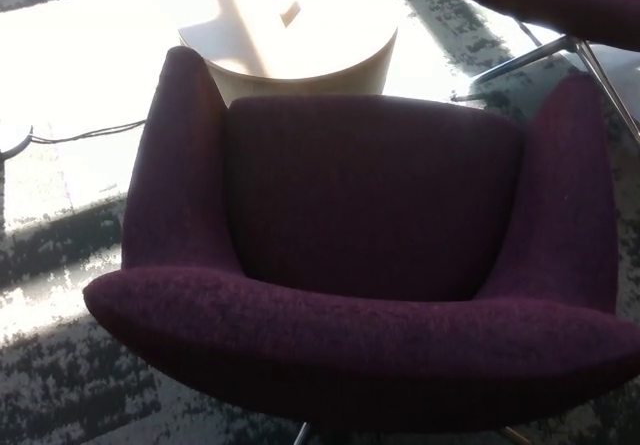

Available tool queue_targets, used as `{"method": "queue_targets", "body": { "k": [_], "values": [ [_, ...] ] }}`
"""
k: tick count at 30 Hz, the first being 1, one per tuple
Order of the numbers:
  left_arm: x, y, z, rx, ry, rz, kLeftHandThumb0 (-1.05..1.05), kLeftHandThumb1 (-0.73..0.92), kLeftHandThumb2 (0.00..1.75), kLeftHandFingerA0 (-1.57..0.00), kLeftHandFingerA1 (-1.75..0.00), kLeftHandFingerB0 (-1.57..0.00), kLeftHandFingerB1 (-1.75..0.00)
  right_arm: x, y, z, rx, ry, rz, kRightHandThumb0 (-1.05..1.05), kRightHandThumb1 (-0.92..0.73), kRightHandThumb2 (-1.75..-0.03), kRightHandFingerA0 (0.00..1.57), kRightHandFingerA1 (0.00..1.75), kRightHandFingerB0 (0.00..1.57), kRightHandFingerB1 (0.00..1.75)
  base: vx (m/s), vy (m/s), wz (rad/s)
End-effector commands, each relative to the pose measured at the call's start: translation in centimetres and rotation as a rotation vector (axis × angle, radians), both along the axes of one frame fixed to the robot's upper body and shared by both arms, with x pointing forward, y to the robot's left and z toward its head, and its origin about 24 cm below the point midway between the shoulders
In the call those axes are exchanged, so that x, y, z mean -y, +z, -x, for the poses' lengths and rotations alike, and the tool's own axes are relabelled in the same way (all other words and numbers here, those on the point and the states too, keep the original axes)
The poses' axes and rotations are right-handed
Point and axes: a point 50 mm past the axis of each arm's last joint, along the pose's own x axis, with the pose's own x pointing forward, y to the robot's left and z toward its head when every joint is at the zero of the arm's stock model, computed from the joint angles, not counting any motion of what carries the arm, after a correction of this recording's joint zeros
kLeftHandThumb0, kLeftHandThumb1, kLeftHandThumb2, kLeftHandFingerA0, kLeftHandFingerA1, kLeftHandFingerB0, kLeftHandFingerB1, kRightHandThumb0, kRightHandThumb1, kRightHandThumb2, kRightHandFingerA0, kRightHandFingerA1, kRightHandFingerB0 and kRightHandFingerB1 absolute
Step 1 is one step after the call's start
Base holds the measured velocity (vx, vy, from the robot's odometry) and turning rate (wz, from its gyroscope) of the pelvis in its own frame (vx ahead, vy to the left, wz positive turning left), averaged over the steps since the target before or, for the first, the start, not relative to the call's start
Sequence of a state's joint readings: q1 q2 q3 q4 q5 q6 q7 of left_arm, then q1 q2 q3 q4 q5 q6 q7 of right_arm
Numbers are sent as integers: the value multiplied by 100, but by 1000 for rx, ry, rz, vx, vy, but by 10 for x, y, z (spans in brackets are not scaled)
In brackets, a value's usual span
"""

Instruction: The robot stands in front of a sofa and uses its left hand to push the left side of the sofa

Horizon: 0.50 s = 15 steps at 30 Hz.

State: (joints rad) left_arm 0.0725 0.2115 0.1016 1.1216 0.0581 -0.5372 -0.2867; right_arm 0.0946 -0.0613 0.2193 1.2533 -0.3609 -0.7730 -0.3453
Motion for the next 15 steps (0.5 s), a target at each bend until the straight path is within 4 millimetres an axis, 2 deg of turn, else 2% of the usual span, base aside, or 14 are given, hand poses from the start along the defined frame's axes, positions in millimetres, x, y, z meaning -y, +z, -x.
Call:
{"method": "queue_targets", "body": {
  "k": [1, 2, 4, 5, 8, 9, 10, 11, 12, 15],
  "values": [
    [-2, -3, 18, -19, -53, -122, -78, 86, 120, -2, -44, -11, -29, 2, 0, 4, -2, 16, 13, -44, -67, -60, 82, 75, 71, 47, 0, 0, 0],
    [-1, -5, 20, -31, -70, -148, -73, 92, 83, -8, -38, -4, -26, 2, 0, 4, -2, 15, 11, -44, -67, -60, 82, 75, 71, 47, 0, 0, 0],
    [-1, -5, 20, -32, -75, -160, -73, 92, 83, -8, -38, -4, -26, 2, 0, 3, -3, 14, 10, -44, -67, -60, 82, 75, 71, 47, 0, 0, 0],
    [0, -6, 20, -35, -89, -182, -70, 92, 81, -10, -38, -6, -27, 2, 0, 3, -1, 9, 15, -45, -67, -60, 84, 68, 71, 46, 0, 0, 0],
    [1, -7, 21, -38, -112, -224, -73, 92, 82, -10, -37, -7, -28, 1, -1, 3, -4, -9, 13, -45, -66, -60, 84, 72, 71, 47, 0, 0, 0],
    [2, -8, 24, -38, -117, -238, -70, 81, 118, -9, -48, -2, -38, 1, -1, 3, -2, -5, 14, -45, -66, -60, 84, 73, 71, 48, 0, 0, 0],
    [2, -8, 24, -38, -119, -243, -70, 81, 118, -9, -48, -2, -38, 1, -1, 3, 0, -1, 15, -45, -66, -60, 84, 73, 71, 48, 0, 0, 0],
    [2, -8, 23, -31, -127, -260, -79, 87, 119, -15, -51, 0, -37, 2, 0, 1, 8, 14, 21, -45, -67, -60, 83, 75, 71, 48, 0, 0, 0],
    [2, -7, 22, -28, -129, -265, -77, 86, 119, -18, -53, 0, -39, 2, 0, 1, 6, 13, 24, -45, -67, -60, 83, 72, 71, 47, 0, 0, 0],
    [2, -8, 21, -25, -120, -265, -77, 86, 119, -17, -52, 0, -39, 2, 0, 2, 6, 17, 32, -45, -67, -60, 83, 69, 71, 47, 0, 0, 0]
  ]
}}
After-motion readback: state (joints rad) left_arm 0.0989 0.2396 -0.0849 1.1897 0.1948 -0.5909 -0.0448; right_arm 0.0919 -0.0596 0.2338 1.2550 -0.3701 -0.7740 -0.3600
